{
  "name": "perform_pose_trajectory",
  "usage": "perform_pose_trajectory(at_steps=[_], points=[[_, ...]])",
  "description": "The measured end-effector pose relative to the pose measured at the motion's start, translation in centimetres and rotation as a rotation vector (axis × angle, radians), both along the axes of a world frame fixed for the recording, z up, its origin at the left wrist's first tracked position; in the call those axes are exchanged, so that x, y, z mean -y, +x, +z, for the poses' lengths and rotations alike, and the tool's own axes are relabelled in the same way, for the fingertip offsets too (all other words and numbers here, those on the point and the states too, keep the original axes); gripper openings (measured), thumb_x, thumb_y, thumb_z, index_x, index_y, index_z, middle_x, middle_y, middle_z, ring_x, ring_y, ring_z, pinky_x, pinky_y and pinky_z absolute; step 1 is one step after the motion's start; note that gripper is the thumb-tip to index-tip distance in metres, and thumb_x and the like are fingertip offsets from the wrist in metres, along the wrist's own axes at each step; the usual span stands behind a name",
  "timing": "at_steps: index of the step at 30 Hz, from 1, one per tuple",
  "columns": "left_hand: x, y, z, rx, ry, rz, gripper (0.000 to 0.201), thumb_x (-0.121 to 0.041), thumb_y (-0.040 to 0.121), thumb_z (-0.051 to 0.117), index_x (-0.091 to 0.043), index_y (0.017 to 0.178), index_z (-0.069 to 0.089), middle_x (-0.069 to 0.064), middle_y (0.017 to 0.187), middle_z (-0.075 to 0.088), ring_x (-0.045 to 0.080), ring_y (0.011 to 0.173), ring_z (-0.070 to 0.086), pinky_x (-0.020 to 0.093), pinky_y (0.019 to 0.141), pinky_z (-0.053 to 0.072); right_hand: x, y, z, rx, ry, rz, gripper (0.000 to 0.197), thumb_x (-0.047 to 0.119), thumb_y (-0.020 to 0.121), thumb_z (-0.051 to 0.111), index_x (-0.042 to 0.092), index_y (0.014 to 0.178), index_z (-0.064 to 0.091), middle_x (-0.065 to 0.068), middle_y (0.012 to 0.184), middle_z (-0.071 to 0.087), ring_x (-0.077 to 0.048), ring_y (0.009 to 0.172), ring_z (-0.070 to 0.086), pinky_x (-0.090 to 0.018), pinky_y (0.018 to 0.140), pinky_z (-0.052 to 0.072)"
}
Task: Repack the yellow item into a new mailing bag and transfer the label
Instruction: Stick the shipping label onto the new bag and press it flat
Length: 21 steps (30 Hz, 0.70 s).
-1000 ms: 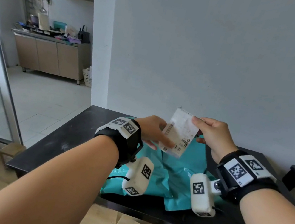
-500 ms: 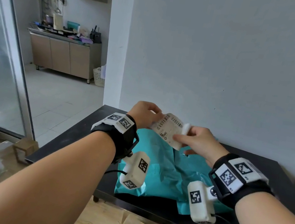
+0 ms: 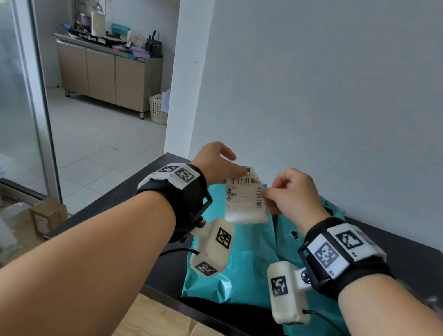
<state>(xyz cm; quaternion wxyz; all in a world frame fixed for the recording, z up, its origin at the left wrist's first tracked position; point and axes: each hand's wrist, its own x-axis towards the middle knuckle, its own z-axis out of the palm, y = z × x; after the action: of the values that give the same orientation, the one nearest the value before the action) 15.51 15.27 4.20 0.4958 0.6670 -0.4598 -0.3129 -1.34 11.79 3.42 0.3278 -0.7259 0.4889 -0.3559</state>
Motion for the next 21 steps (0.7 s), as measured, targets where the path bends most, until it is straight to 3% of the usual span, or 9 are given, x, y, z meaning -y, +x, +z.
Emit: perform_pose_trajectory(at_steps=[2,4,5,8,11,13,15,18,21], points=[[0.3,0.3,-0.6,-0.052,0.011,0.0,0.027,-0.014,0.079,0.077,-0.016,0.082,0.05,0.011,0.092,0.067,0.021,0.08,0.067,0.027,0.069,0.058,0.1,0.6,-0.3,-0.059,-0.007,0.062,0.018,0.008,0.076,0.073,0.015,0.071,0.057,-0.004,0.076,0.062,-0.022,0.074,0.066,-0.042,0.071,0.06],[0.5,0.5,-1.1,-0.094,0.015,-0.01,0.026,-0.009,0.081,0.074,-0.013,0.077,0.049,0.011,0.085,0.064,0.016,0.068,0.064,0.017,0.052,0.054,0.2,0.9,-0.8,-0.087,0.006,0.116,0.02,0.006,0.074,0.076,0.016,0.068,0.06,0.001,0.073,0.062,-0.017,0.071,0.062,-0.034,0.067,0.058],[0.8,0.6,-1.4,-0.128,0.012,-0.02,0.026,-0.006,0.081,0.074,-0.012,0.075,0.049,0.011,0.082,0.062,0.016,0.065,0.063,0.016,0.049,0.054,0.4,0.9,-1.0,-0.108,-0.01,0.11,0.022,0.003,0.072,0.076,0.019,0.066,0.062,0.003,0.072,0.063,-0.015,0.069,0.06,-0.03,0.065,0.054],[1.4,0.9,-2.2,-0.158,0.017,-0.048,0.025,-0.003,0.081,0.073,-0.01,0.07,0.052,0.01,0.076,0.062,0.021,0.07,0.066,0.024,0.064,0.058,0.8,0.8,-1.4,-0.094,0.065,0.124,0.021,-0.002,0.072,0.075,0.018,0.073,0.072,-0.002,0.08,0.07,-0.013,0.069,0.06,-0.024,0.063,0.049],[1.7,0.7,-2.9,-0.098,0.045,-0.093,0.023,0.0,0.077,0.074,-0.013,0.066,0.059,0.018,0.093,0.07,0.03,0.091,0.069,0.037,0.086,0.057,1.4,0.6,-2.0,-0.115,0.153,0.129,0.022,-0.003,0.073,0.075,0.018,0.076,0.074,0.002,0.08,0.071,-0.009,0.069,0.061,-0.017,0.059,0.046],[1.6,0.6,-3.4,-0.058,0.083,-0.114,0.021,0.005,0.078,0.071,-0.013,0.071,0.063,0.018,0.103,0.07,0.027,0.092,0.068,0.033,0.085,0.057,1.6,0.8,-2.6,-0.146,0.147,0.104,0.02,0.002,0.071,0.079,0.02,0.076,0.073,0.004,0.086,0.071,-0.012,0.077,0.065,-0.02,0.064,0.05],[1.4,0.3,-3.9,0.011,0.121,-0.117,0.018,0.005,0.076,0.073,-0.012,0.078,0.067,0.013,0.101,0.069,0.021,0.09,0.067,0.028,0.083,0.056,1.8,1.1,-3.2,-0.196,0.148,0.087,0.022,0.004,0.068,0.082,0.021,0.077,0.072,0.003,0.086,0.07,-0.017,0.082,0.067,-0.031,0.073,0.057],[1.0,0.2,-4.7,0.289,0.177,-0.141,0.025,-0.002,0.071,0.078,-0.016,0.091,0.072,0.0,0.1,0.064,0.014,0.093,0.06,0.023,0.081,0.047,1.9,1.4,-4.1,-0.272,0.153,0.084,0.031,-0.002,0.066,0.078,0.017,0.092,0.074,0.002,0.084,0.068,-0.02,0.081,0.066,-0.04,0.082,0.058],[0.7,0.1,-5.2,0.392,0.238,-0.179,0.037,-0.009,0.069,0.082,-0.018,0.103,0.072,-0.002,0.105,0.057,0.013,0.098,0.054,0.022,0.082,0.041,2.0,1.4,-4.6,-0.347,0.125,0.102,0.047,0.004,0.066,0.079,0.015,0.112,0.071,-0.001,0.112,0.069,-0.018,0.103,0.063,-0.036,0.096,0.051]])
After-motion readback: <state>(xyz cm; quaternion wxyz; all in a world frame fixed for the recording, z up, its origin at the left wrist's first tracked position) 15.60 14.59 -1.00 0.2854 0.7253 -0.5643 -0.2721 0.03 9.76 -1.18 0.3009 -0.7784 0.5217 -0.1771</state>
